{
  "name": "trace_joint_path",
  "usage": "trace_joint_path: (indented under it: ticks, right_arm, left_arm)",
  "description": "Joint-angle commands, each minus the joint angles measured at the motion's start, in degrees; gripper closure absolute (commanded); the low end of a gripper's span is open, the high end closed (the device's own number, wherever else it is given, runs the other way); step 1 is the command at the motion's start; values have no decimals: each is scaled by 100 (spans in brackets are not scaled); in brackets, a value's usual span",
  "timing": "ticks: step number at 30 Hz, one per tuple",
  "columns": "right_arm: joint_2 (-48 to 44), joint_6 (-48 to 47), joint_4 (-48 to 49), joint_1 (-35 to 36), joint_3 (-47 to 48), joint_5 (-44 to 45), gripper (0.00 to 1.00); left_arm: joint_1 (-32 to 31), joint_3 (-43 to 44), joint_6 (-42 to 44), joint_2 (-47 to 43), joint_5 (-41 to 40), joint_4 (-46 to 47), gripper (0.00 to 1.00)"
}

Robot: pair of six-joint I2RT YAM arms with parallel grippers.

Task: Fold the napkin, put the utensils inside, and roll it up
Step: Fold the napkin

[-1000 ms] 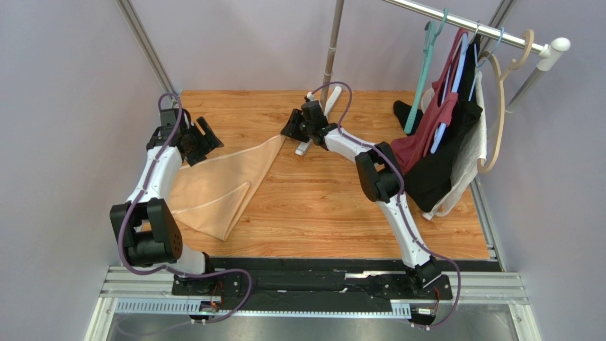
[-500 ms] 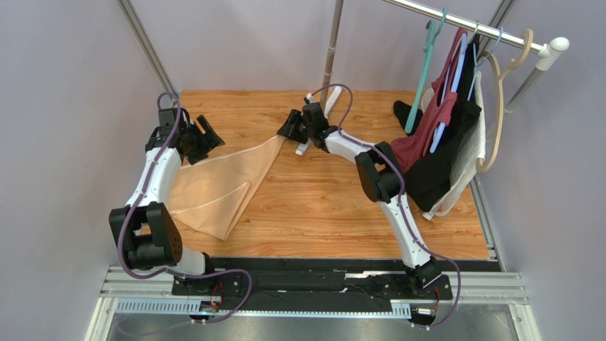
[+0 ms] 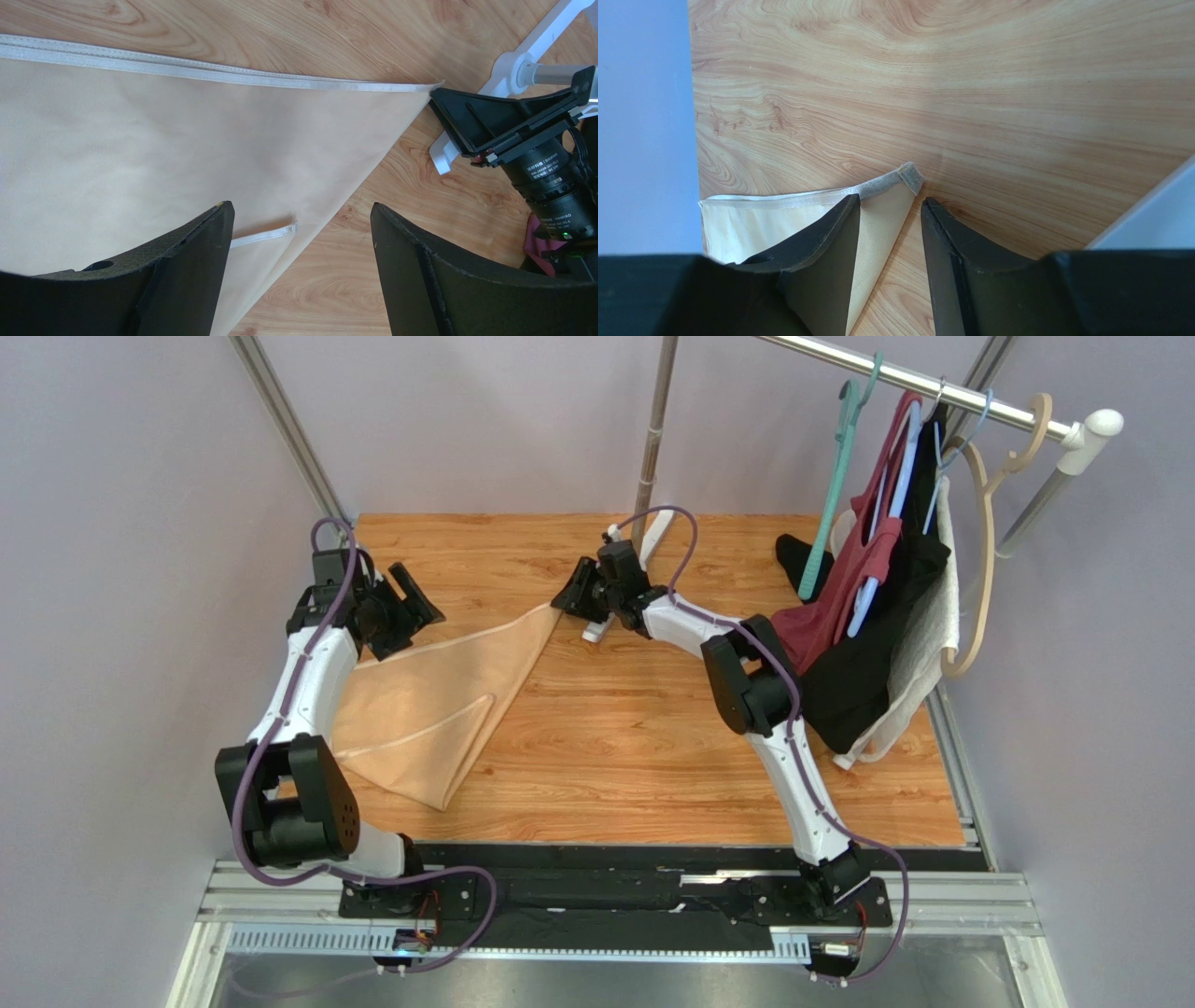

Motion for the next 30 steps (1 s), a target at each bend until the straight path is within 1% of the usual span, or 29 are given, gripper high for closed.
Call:
trace_joint_path:
  ticks: [1,3,9,12,18,19,21,26,27,28,29,30]
  right_arm:
    - [286,-56,-709,-22,202,210,57]
    - [347,-39,-796,-22,308,236,59]
    - [540,5,-946,-22,642,219,57]
    - [567,14,-1025,-13,712,236,60]
    - [567,49,-1122,-13,730,307,71]
    - [567,58,-1157,-13,730,316,75]
    - [567,58,-1157,-13,721,316,77]
    - [506,93,-1105,-13,616,386,85]
    - [488,102,-1087,-22,590,403,88]
    - [453,137,-1017,-13,502,447,93]
    - [383,155,-921,-13,441,456,95]
    - [339,181,-685,-13,353,448,98]
  left_arm:
    - [10,-10,-53,-197,149,165,19]
    - [10,-10,-53,-205,158,156,19]
    - [10,-10,-62,-223,184,165,19]
    - [10,-10,-62,-223,202,165,19]
    - [10,-10,-71,-241,228,174,19]
    - [10,-10,-71,-241,237,183,19]
    - [10,-10,-71,-241,237,183,19]
    - [10,-10,-71,-249,246,192,19]
    - [10,-10,-71,-249,246,192,19]
    - [10,-10,-71,-249,254,183,19]
    - [10,-10,-71,-249,263,192,19]
    - [10,-10,-71,-241,263,192,19]
